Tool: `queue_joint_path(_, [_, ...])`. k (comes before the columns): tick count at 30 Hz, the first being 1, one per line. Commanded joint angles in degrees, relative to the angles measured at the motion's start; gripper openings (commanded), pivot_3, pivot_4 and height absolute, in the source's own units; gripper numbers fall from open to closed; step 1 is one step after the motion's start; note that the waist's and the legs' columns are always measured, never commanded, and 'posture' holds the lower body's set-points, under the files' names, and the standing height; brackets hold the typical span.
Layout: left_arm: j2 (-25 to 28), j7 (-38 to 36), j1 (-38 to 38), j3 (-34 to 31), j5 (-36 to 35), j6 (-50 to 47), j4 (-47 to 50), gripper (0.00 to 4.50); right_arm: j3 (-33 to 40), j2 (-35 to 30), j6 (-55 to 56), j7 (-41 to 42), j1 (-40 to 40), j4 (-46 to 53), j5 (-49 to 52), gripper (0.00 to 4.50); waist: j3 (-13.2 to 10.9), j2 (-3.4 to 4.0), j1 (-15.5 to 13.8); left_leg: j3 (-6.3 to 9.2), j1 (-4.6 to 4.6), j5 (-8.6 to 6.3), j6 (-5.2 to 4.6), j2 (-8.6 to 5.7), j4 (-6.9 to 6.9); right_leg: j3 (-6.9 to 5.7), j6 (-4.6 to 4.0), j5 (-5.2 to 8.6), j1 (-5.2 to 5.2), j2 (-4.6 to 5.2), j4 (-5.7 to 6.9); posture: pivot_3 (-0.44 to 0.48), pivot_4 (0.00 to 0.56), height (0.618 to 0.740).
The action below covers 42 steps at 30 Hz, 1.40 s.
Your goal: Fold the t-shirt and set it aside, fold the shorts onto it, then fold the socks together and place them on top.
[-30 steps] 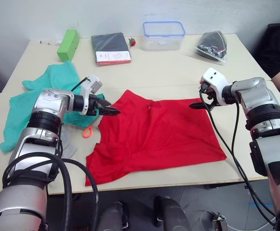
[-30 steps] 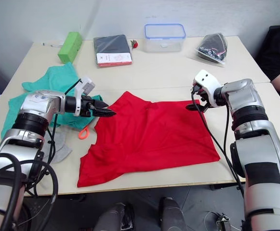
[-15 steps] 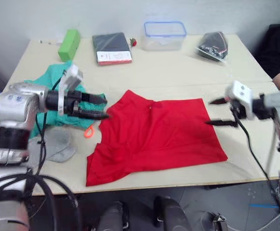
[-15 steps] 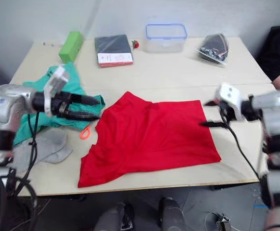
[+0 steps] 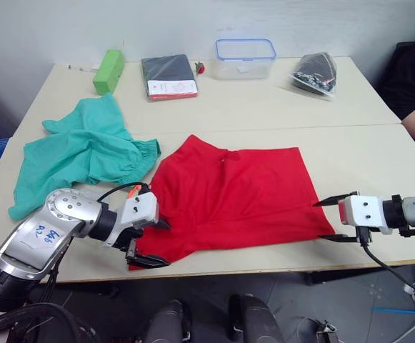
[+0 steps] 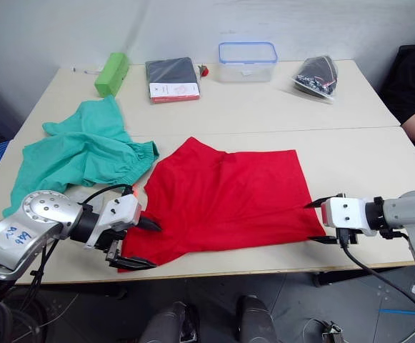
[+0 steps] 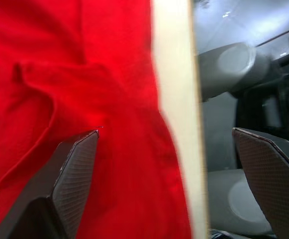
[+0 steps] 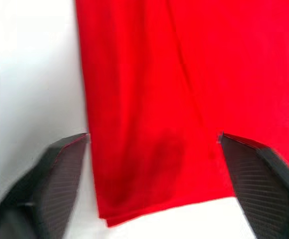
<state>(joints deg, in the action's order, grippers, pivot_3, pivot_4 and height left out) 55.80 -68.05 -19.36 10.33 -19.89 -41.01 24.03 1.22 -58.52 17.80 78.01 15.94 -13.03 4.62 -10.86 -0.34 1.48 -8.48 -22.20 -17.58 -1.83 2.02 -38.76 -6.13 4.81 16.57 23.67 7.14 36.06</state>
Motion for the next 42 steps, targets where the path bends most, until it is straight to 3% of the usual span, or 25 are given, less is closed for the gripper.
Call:
queue_joint_path(1, [1.5,0.6,1.9,1.8,3.0,3.0,0.9,4.11,-1.0,0.2,2.6,-1.7,0.1,-1.3,-1.4,2.44,0.0,0.0,0.0,0.0,-0.01,0.0,-0.01,0.0,0.0,-0.01,0.0,0.0,0.0,-0.01,-0.02,0.0,0.15,0.74])
queue_joint_path(8, [4.4,-1.1,6.0,3.0,4.2,4.7,2.0,2.0,-3.0,0.2,4.9,-2.9,0.4,-3.2,-2.3,0.0,0.0,0.0,0.1,-0.05,0.0,-0.02,-0.07,0.05,-0.14,0.0,0.02,0.0,-0.05,-0.01,-0.05,0.0,0.15,0.74])
queue_joint_path(14, [5.5,-2.1,7.4,2.6,3.9,5.8,1.9,0.14,-3.1,-1.0,5.5,-0.7,-0.9,-2.8,-0.9,0.0,0.0,0.0,0.1,0.0,0.01,-0.05,-0.05,0.08,-0.1,-0.03,0.01,0.01,-0.06,0.03,-0.04,0.0,0.15,0.74])
queue_joint_path(15, [5.5,-2.1,7.5,2.6,4.0,5.9,1.8,0.02,-3.1,-1.1,5.6,-0.5,-1.1,-2.8,-0.9,0.0,0.0,0.0,0.1,0.0,0.01,-0.05,-0.06,0.08,-0.09,-0.04,0.01,0.01,-0.06,0.02,-0.04,0.0,0.15,0.74])
queue_joint_path(21, [4.7,-1.0,7.7,2.6,4.7,6.2,0.6,0.02,0.4,-2.4,1.6,-0.1,-2.9,0.6,4.5,0.0,0.0,0.0,0.0,0.01,0.01,-0.07,-0.09,0.08,-0.1,-0.06,0.0,0.01,-0.08,0.03,-0.05,0.0,0.15,0.74])
queue_joint_path(24, [4.5,-0.9,8.1,2.7,4.7,6.5,0.7,0.0,1.3,-4.0,2.0,1.2,-4.8,1.4,5.3,0.61,0.0,0.08,0.0,0.01,0.01,-0.08,-0.1,0.08,-0.11,-0.06,0.0,0.01,-0.07,0.04,-0.04,0.0,0.15,0.74])
queue_joint_path(27, [4.5,-0.9,8.4,2.7,4.7,6.6,0.8,0.0,0.6,-4.4,4.6,0.4,-5.9,0.4,3.5,1.59,0.0,0.08,0.0,0.01,0.01,-0.09,-0.12,0.08,-0.1,-0.07,0.0,0.01,-0.08,0.04,-0.05,0.0,0.15,0.74])
queue_joint_path(35, [4.0,-0.8,7.3,2.2,4.3,6.4,0.2,0.0,-3.0,-2.0,7.8,-4.7,-2.5,-4.6,-2.9,1.59,0.0,0.06,0.1,0.01,0.04,-0.09,-0.11,0.07,-0.12,-0.07,0.01,0.01,-0.11,0.04,-0.05,0.0,0.15,0.74])
queue_joint_path(38, [4.3,-1.0,7.5,2.2,4.6,6.7,0.3,0.0,-3.8,-1.8,7.6,-4.4,-1.8,-5.4,-3.0,0.99,0.0,0.0,0.1,0.0,0.04,-0.09,-0.11,0.08,-0.15,-0.06,0.02,0.0,-0.13,0.04,-0.05,0.0,0.15,0.74])
queue_joint_path(41, [4.8,-1.3,8.1,2.0,4.7,6.9,0.5,0.0,-4.1,-2.4,7.3,-2.9,-2.4,-5.0,-2.0,0.02,0.0,0.0,0.1,0.01,0.05,-0.09,-0.11,0.08,-0.14,-0.06,0.01,0.0,-0.13,0.05,-0.05,0.0,0.15,0.74])
queue_joint_path(42, [5.0,-1.5,8.4,1.9,4.7,7.1,0.6,0.0,-4.0,-2.8,6.5,-1.9,-2.8,-4.4,-1.0,0.02,0.0,0.0,0.1,0.01,0.04,-0.09,-0.12,0.08,-0.15,-0.06,0.02,0.0,-0.13,0.05,-0.05,0.0,0.15,0.74])
